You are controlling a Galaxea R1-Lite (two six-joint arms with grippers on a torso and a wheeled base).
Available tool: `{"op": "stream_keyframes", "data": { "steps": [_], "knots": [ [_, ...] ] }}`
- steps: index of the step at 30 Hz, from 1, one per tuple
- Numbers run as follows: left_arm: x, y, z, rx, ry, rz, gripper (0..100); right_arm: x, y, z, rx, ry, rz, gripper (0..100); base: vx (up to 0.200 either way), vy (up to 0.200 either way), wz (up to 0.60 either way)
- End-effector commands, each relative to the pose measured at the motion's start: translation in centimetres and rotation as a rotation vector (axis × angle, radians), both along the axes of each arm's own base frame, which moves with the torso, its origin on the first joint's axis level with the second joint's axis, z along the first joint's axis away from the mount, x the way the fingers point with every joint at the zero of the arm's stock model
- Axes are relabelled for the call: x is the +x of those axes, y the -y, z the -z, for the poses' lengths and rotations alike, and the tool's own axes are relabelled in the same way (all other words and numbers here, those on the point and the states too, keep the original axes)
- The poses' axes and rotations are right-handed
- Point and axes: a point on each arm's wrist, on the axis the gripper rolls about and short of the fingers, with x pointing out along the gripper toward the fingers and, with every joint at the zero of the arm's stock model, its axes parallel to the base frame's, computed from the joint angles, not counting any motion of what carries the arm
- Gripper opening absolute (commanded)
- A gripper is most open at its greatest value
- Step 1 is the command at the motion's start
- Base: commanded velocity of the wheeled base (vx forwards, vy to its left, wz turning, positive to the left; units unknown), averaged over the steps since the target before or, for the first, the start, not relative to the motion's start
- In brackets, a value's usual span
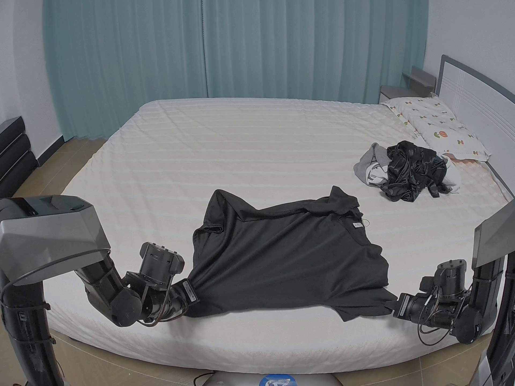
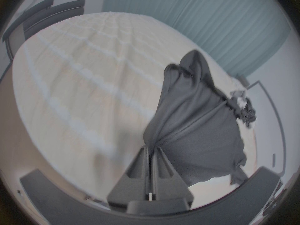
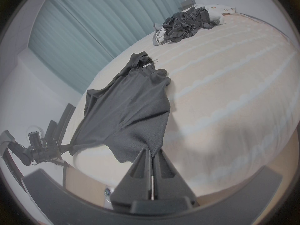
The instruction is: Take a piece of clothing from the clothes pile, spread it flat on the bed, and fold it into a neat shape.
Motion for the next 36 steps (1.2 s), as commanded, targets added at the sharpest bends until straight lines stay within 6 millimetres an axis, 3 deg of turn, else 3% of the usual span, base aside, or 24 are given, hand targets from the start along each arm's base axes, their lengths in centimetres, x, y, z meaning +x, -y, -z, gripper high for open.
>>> {"op": "stream_keyframes", "data": {
  "steps": [1, 15, 24, 25, 27, 28, 31, 36],
  "knots": [
    [-1.7, 0.8, -1.9, 0.028, -0.013, 0.073, 0, -1.5, 0.5, -0.9, -0.054, -0.043, -0.032, 0, 0.0, 0.0, 0.0],
    [-3.5, 0.1, -0.5, 0.158, -0.162, 0.172, 0, -3.9, 0.6, -0.4, -0.183, -0.214, -0.152, 0, 0.0, 0.0, 0.0],
    [-4.1, 0.2, 0.2, 0.179, -0.195, 0.199, 0, -4.1, 0.4, 0.1, -0.203, -0.265, -0.19, 0, 0.0, 0.0, 0.0],
    [-4.1, 0.2, 0.2, 0.179, -0.195, 0.199, 100, -4.1, 0.4, 0.1, -0.203, -0.265, -0.19, 0, 0.0, 0.0, 0.0],
    [-3.9, 0.3, 0.6, 0.18, -0.203, 0.196, 100, -3.8, 0.3, 0.5, -0.199, -0.272, -0.193, 0, 0.0, 0.0, 0.0],
    [-3.8, 0.3, 0.7, 0.179, -0.203, 0.194, 100, -3.7, 0.3, 0.6, -0.196, -0.271, -0.193, 100, 0.0, 0.0, 0.0],
    [-3.7, 0.4, 0.8, 0.178, -0.203, 0.192, 100, -3.6, 0.3, 0.4, -0.192, -0.263, -0.189, 100, 0.0, 0.0, 0.0],
    [-3.4, 0.1, -1.0, 0.15, -0.144, 0.174, 100, -3.0, 0.9, -2.2, -0.177, -0.099, -0.132, 100, 0.0, 0.0, 0.0]
  ]
}}
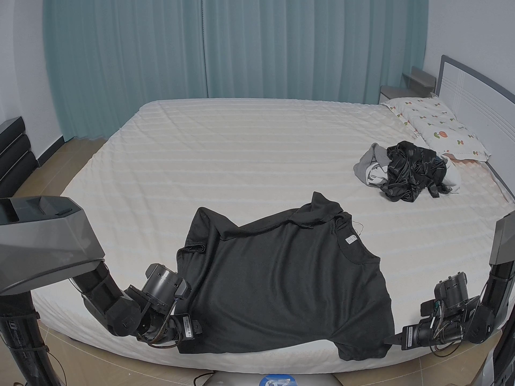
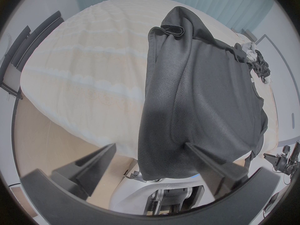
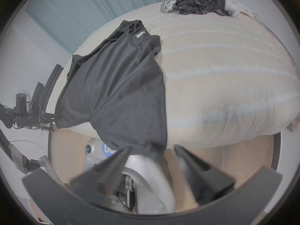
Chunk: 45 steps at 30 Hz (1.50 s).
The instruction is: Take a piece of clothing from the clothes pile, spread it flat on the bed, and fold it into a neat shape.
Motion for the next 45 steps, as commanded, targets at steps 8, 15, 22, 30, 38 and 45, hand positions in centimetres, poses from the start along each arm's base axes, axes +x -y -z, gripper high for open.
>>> {"op": "stream_keyframes", "data": {
  "steps": [8, 15, 22, 30, 38, 45],
  "knots": [
    [2.6, -1.7, -4.5, -0.124, 0.168, -0.129, 100, 3.5, 1.6, -3.5, 0.122, 0.217, 0.193, 100, 0.0, 0.0, 0.0],
    [5.8, -1.6, -4.3, -0.336, 0.223, -0.24, 100, 6.0, 1.3, -2.4, 0.211, 0.182, 0.29, 100, 0.0, 0.0, 0.0],
    [8.6, -2.1, -2.4, -0.467, 0.312, -0.373, 100, 9.1, 1.1, -1.4, 0.357, 0.17, 0.453, 100, 0.0, 0.0, 0.0],
    [9.5, -2.9, -2.0, -0.519, 0.361, -0.428, 100, 10.1, 1.0, -0.2, 0.416, 0.217, 0.486, 100, 0.0, 0.0, 0.0],
    [9.8, -3.1, -1.6, -0.532, 0.366, -0.446, 100, 10.0, 0.9, -0.2, 0.417, 0.218, 0.481, 100, 0.05, 0.0, 0.0],
    [9.7, -3.0, -1.6, -0.532, 0.369, -0.44, 100, 9.9, 0.7, -0.2, 0.421, 0.215, 0.472, 100, 0.114, 0.0, 0.0]
  ]
}}
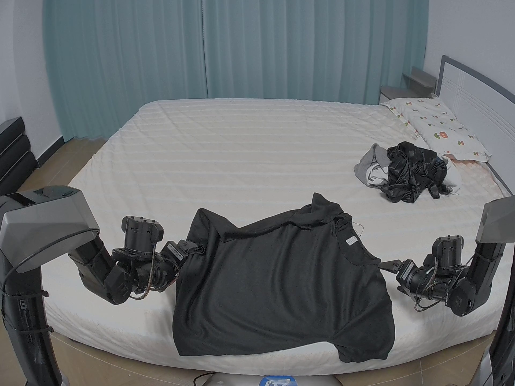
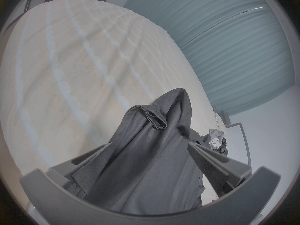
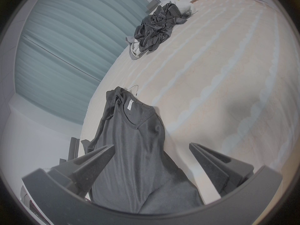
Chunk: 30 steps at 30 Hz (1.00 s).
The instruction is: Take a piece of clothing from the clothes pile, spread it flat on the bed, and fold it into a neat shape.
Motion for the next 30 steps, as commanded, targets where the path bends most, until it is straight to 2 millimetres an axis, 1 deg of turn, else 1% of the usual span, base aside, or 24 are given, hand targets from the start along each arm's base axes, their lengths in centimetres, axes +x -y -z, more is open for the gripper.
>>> {"op": "stream_keyframes", "data": {
  "steps": [1, 11, 13, 16, 21, 25, 28, 30],
  "knots": [
    [0.0, 0.1, 0.2, 0.001, -0.005, 0.001, 100, 0.0, -0.2, 0.1, 0.001, -0.005, -0.006, 100, 0.0, 0.0, 0.0],
    [0.2, 0.1, 0.1, -0.004, 0.015, -0.001, 100, -0.1, -0.3, 0.1, 0.001, -0.003, -0.012, 100, 0.0, 0.0, 0.0],
    [0.7, 0.0, -0.4, -0.009, 0.036, -0.006, 100, 0.0, -0.4, 0.0, 0.007, 0.001, -0.009, 100, 0.0, 0.0, 0.0],
    [1.9, 0.3, -1.0, -0.013, 0.075, -0.023, 100, 0.1, -0.3, -0.3, 0.039, 0.016, 0.016, 100, 0.0, 0.0, 0.0],
    [3.8, 0.8, -1.1, -0.011, 0.107, -0.019, 100, 0.2, -0.4, -0.2, 0.047, 0.022, 0.02, 100, 0.0, 0.0, 0.0],
    [5.2, 1.3, -0.8, 0.041, 0.099, 0.013, 100, 0.3, -0.3, 0.0, 0.05, 0.016, 0.023, 100, 0.0, 0.0, 0.0],
    [5.4, 1.3, -0.9, 0.053, 0.089, 0.01, 100, 0.3, -0.2, 0.0, 0.049, 0.018, 0.025, 100, 0.0, 0.0, 0.0],
    [5.5, 1.1, -0.5, 0.06, 0.087, 0.001, 100, 0.3, -0.2, 0.1, 0.049, 0.017, 0.025, 100, 0.0, 0.0, 0.0]
  ]
}}
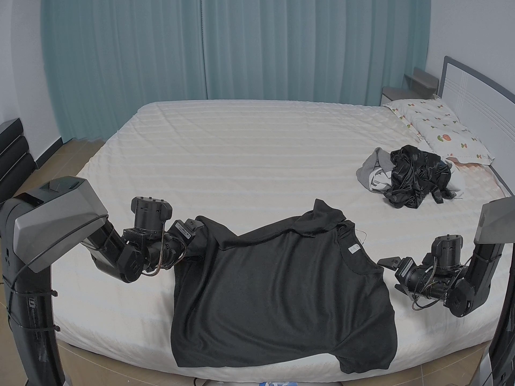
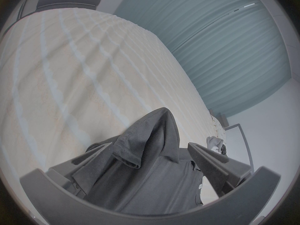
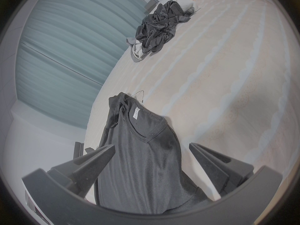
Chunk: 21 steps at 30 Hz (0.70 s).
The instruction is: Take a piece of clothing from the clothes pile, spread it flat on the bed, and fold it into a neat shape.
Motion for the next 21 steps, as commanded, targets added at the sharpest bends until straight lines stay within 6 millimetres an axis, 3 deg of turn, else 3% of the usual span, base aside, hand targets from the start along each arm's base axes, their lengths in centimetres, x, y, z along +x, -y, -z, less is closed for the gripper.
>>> {"op": "stream_keyframes", "data": {
  "steps": [1, 8, 16, 17, 21],
  "knots": [
    [0.8, -0.3, 1.1, 0.022, -0.002, -0.014, 100, 0.1, 0.1, 0.2, 0.0, -0.004, 0.001, 100, 0.0, 0.0, 0.0],
    [1.0, -0.5, 2.5, 0.063, -0.024, -0.003, 100, 0.2, 0.0, 0.2, 0.0, -0.001, 0.001, 100, 0.0, 0.0, 0.0],
    [2.7, -0.2, 3.2, 0.052, 0.004, -0.005, 100, 0.3, 0.0, 0.2, -0.001, 0.003, -0.003, 100, 0.0, 0.0, 0.0],
    [2.8, -0.1, 3.3, 0.053, 0.005, -0.006, 0, 0.3, -0.1, 0.2, -0.001, 0.003, -0.004, 100, 0.0, 0.0, 0.0],
    [2.9, -0.3, 3.6, 0.057, -0.005, -0.013, 0, 0.3, 0.0, 0.2, -0.001, 0.003, -0.003, 100, 0.0, 0.0, 0.0]
  ]
}}
